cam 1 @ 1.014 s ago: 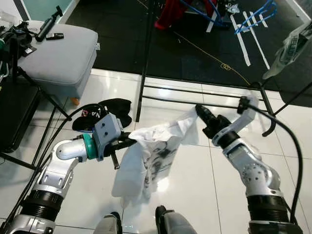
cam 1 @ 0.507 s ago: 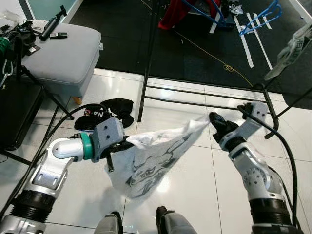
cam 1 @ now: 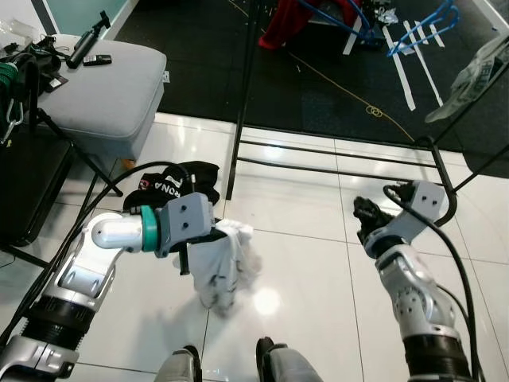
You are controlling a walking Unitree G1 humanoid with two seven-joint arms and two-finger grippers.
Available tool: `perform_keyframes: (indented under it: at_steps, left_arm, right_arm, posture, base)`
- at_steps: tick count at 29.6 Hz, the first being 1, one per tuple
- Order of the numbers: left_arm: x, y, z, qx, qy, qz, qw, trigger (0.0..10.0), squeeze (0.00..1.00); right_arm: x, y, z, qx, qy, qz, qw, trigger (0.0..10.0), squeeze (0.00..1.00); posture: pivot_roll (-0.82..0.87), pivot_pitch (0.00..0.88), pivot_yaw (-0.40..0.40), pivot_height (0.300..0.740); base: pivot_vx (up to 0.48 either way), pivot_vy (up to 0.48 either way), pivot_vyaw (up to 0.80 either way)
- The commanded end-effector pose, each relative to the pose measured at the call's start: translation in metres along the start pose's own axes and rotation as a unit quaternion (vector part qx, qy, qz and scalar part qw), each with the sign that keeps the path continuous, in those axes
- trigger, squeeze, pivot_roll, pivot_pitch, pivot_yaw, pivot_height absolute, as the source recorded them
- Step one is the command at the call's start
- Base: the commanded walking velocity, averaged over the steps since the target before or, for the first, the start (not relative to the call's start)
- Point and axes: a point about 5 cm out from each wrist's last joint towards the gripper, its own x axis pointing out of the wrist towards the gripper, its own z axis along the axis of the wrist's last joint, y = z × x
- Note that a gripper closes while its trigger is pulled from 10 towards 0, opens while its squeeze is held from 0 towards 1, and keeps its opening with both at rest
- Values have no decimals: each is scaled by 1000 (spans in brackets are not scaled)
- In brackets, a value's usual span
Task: Hang hanger
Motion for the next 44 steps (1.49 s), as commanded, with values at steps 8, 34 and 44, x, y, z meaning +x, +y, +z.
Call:
perform_keyframes:
  at_steps: [8,34,44]
  left_arm:
    - [3,-7,-32,-66,113,6,991,0,0]
    - [18,-44,-68,-530,21,407,744,10000,0]
    - [21,-33,-63,-420,111,425,794,10000,0]
  right_arm:
    - [-2,-5,-29,-9,70,0,997,10000,0]
    - [1,8,-39,-80,35,11,996,10000,0]
    - [-1,8,-40,-86,34,22,996,10000,0]
  posture:
    - [-37,112,2,740]
    - [-58,107,9,740]
    - [-50,111,13,740]
  base:
    - [0,0,0]
    - [0,0,0]
    - [0,0,0]
